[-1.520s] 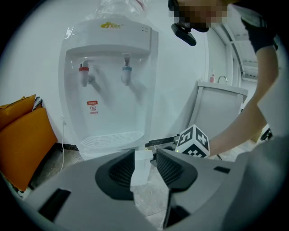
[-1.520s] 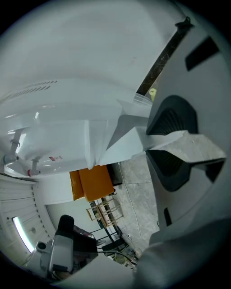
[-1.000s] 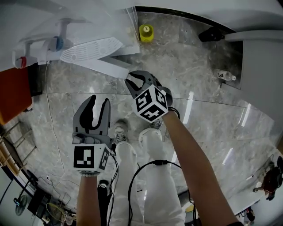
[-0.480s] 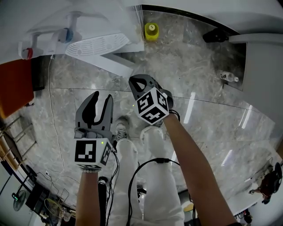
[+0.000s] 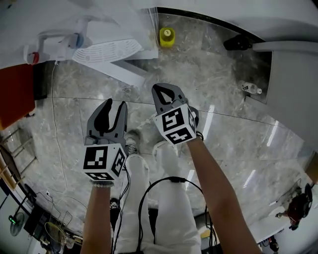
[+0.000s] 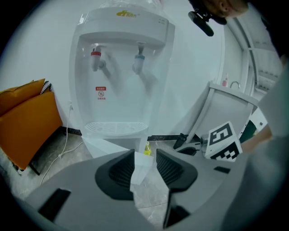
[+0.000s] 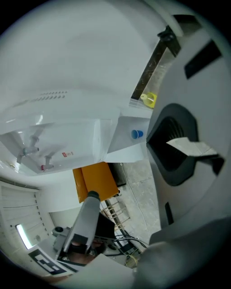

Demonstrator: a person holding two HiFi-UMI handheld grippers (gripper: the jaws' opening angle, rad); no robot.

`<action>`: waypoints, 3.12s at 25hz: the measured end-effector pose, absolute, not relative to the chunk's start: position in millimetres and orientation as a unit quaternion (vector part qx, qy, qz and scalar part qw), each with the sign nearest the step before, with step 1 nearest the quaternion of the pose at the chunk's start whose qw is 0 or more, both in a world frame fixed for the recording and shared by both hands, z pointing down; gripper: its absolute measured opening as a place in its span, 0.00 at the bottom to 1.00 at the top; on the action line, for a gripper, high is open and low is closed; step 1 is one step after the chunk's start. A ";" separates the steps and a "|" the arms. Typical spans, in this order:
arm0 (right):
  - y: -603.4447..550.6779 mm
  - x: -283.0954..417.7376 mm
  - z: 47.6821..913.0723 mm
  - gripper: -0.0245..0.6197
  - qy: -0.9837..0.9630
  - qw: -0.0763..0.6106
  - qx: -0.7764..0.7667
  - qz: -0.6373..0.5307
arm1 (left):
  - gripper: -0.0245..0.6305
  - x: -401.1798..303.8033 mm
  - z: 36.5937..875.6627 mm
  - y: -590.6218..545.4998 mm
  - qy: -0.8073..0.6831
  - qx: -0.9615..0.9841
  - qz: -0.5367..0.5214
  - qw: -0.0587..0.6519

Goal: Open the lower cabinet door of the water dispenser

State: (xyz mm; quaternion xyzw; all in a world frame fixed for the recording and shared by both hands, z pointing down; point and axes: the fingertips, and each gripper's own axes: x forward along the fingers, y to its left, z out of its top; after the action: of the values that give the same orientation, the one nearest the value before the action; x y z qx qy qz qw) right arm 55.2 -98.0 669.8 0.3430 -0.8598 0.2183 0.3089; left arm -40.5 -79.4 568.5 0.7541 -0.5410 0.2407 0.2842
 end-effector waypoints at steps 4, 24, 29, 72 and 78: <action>-102.6 74.8 651.6 0.04 -0.851 0.289 0.377 0.225 | 0.28 -31.5 580.6 -82.6 -0.546 0.741 0.242 0.308; -98.1 133.2 612.8 0.04 -0.846 0.252 0.409 0.232 | 0.38 -11.0 651.0 -102.5 -0.612 0.615 0.214 0.449; -96.7 137.0 612.8 0.04 -0.847 0.248 0.408 0.236 | 0.42 -7.8 669.9 -107.1 -0.623 0.577 0.201 0.489; -78.5 104.9 616.1 0.04 -0.848 0.262 0.395 0.237 | 0.39 -30.1 708.5 -59.8 -0.594 0.537 0.245 0.546; -70.2 87.4 616.7 0.04 -0.851 0.272 0.385 0.230 | 0.37 -46.3 707.3 -42.1 -0.590 0.546 0.263 0.533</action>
State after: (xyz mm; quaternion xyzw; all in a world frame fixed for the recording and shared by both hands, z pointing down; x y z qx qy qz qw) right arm 87.4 -70.2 616.7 0.3852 -0.8513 0.2303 0.2717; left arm -46.3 -42.1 707.3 0.5465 -0.5897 0.2633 0.5332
